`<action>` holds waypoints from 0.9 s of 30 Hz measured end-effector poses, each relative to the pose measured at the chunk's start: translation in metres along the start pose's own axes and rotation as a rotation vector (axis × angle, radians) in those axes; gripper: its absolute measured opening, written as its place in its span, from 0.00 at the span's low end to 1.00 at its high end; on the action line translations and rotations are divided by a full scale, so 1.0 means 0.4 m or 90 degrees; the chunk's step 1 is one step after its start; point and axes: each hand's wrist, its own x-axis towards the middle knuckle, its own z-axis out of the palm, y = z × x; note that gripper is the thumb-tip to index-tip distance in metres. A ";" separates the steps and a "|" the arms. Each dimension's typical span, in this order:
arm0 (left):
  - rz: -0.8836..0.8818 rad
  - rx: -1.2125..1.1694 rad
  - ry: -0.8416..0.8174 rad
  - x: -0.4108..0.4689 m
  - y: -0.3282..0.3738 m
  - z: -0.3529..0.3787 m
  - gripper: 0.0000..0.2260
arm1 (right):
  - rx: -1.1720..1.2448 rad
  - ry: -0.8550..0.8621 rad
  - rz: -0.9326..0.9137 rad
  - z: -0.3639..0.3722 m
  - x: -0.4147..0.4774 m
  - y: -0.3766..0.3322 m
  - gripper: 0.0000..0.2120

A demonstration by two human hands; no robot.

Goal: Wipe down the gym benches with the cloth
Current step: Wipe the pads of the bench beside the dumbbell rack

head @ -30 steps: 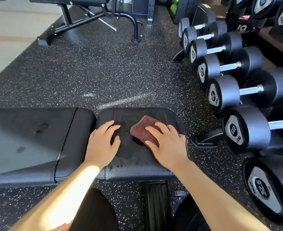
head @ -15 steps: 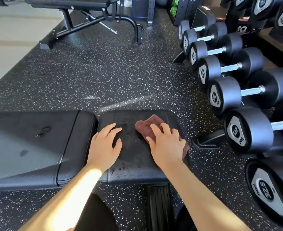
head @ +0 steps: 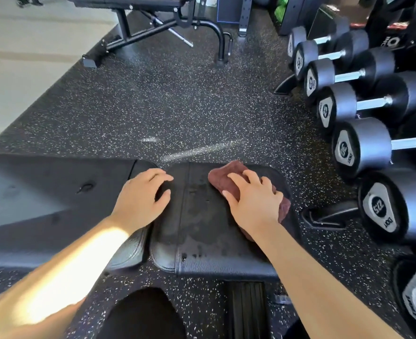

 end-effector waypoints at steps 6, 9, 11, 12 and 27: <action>-0.076 0.020 0.044 0.018 -0.068 0.041 0.16 | 0.019 -0.013 -0.044 0.024 0.050 -0.114 0.19; -0.079 -0.003 0.060 0.022 -0.077 0.049 0.16 | 0.022 -0.034 -0.028 0.017 0.098 -0.145 0.19; -0.077 -0.009 0.063 0.021 -0.078 0.050 0.17 | 0.021 -0.037 -0.033 0.015 0.091 -0.147 0.19; -0.077 -0.009 0.066 0.021 -0.078 0.051 0.17 | 0.021 -0.027 -0.043 0.016 0.074 -0.143 0.19; -0.090 -0.017 0.094 0.028 -0.095 0.071 0.16 | 0.027 -0.009 -0.032 0.055 0.180 -0.208 0.19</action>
